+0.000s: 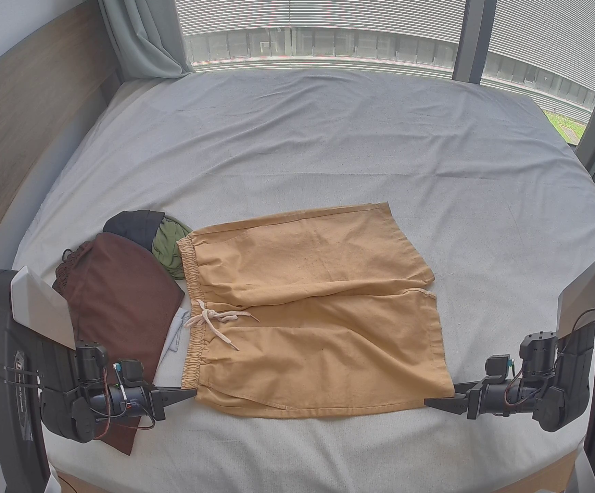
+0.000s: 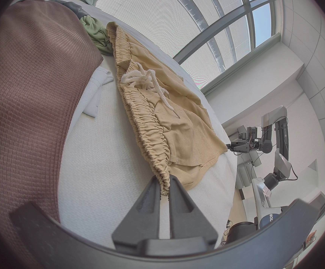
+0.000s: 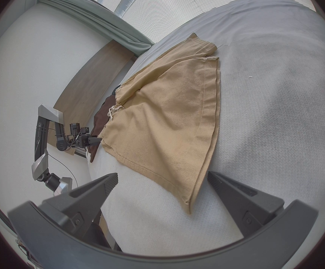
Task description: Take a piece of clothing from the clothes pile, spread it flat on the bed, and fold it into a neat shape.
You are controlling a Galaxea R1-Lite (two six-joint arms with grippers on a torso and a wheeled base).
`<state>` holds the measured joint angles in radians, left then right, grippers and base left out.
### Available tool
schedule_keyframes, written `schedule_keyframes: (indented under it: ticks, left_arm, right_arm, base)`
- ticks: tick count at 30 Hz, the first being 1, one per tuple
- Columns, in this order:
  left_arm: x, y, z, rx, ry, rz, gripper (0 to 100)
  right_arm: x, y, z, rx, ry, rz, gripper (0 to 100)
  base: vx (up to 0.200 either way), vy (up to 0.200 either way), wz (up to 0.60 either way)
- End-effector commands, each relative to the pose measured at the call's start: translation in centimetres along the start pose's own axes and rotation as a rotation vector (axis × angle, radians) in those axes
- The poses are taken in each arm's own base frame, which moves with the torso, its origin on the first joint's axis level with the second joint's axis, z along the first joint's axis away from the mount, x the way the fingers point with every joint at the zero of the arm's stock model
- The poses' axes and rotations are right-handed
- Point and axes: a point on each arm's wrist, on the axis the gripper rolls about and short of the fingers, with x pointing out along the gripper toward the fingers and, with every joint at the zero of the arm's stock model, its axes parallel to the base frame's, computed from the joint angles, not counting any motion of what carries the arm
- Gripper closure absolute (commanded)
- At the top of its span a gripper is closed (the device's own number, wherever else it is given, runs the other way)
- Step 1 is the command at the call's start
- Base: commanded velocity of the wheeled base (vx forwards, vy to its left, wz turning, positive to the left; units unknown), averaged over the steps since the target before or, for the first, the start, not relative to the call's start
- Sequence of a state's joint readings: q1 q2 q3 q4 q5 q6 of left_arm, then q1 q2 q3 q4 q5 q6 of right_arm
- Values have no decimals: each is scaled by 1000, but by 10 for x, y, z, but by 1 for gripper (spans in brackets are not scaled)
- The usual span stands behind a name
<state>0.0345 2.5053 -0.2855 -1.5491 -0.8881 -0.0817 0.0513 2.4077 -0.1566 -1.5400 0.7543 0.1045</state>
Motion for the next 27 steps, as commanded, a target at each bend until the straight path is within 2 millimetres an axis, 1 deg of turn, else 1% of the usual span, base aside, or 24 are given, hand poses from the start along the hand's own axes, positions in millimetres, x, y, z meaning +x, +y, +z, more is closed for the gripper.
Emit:
schedule_keyframes:
  ticks: [1,8,9,23,27]
  left_arm:
    - [0,1,0,-1,0,1,100]
    - [1,1,1,4,-4,0,100]
    - [1,2,0,3,-3,0,100]
    - [2,5,6,30,-22,-4,100]
    - [-1,4,7,26,-26,-45,100]
  right_arm:
    - [1,0,-1,0,6,3,0]
    - [-1,-1,-4,-31,15,-4,0]
    - [-1,-1,-4,-31,15,-4,100]
    - [-2,-2,-4,-27,13,-10,100]
    - [-6,3,-10,-10,36,-13,100]
  base:
    - [0,0,0]
    - [0,0,0]
    - [0,0,0]
    - [0,0,0]
    - [0,0,0]
